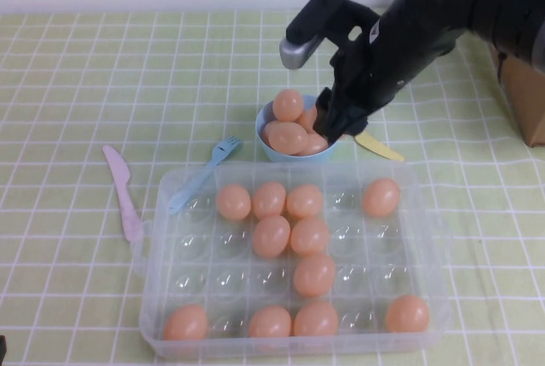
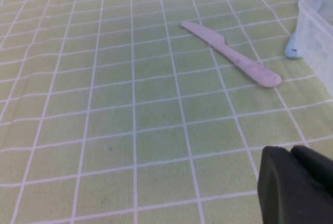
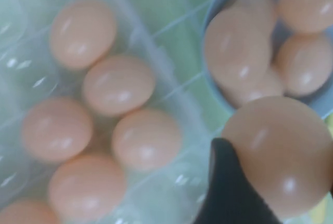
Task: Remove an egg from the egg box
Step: Place the egg in the bowl
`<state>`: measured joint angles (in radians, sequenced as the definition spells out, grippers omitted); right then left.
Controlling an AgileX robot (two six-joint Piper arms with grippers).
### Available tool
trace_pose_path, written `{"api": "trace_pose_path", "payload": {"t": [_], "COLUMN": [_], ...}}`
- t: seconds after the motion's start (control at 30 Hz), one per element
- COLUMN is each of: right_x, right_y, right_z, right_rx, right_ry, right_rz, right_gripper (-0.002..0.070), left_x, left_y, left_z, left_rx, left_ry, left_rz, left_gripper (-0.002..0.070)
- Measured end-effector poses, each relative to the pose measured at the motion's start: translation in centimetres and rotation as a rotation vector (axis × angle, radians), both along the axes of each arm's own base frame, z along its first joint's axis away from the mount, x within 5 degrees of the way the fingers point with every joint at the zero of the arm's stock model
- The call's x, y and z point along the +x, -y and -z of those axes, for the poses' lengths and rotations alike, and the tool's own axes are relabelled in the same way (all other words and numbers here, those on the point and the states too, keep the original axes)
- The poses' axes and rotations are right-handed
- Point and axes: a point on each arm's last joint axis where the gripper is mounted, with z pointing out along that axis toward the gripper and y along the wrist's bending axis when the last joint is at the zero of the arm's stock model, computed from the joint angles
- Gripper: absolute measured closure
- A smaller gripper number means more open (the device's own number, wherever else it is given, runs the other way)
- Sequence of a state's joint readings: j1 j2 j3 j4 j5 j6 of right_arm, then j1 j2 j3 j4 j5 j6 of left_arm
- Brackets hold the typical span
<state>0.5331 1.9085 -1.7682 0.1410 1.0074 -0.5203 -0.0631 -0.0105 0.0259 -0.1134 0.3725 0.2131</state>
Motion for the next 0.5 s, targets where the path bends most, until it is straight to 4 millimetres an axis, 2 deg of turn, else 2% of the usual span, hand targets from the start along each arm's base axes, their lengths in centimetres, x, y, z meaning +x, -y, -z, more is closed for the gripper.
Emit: {"api": "trace_pose_path", "payload": {"t": [0.1, 0.23, 0.5], "right_x": [0.8, 2.5, 5.1], "right_y": [-0.3, -0.6, -1.2], "right_z": [-0.2, 0.8, 5.4], "right_rx": [0.040, 0.082, 0.077], "right_ry": [0.077, 0.154, 0.154], "right_rz": [0.013, 0.042, 0.070], "right_gripper": [0.0335, 0.0335, 0.0335], "left_x": [0.0, 0.0, 0.0], "left_y": [0.0, 0.0, 0.0], "left_z": [0.0, 0.0, 0.0], "left_rx": [0.000, 0.000, 0.000], "left_ry": [0.000, 0.000, 0.000], "left_rz": [0.000, 0.000, 0.000], "left_gripper": [0.0679, 0.0679, 0.0679]}}
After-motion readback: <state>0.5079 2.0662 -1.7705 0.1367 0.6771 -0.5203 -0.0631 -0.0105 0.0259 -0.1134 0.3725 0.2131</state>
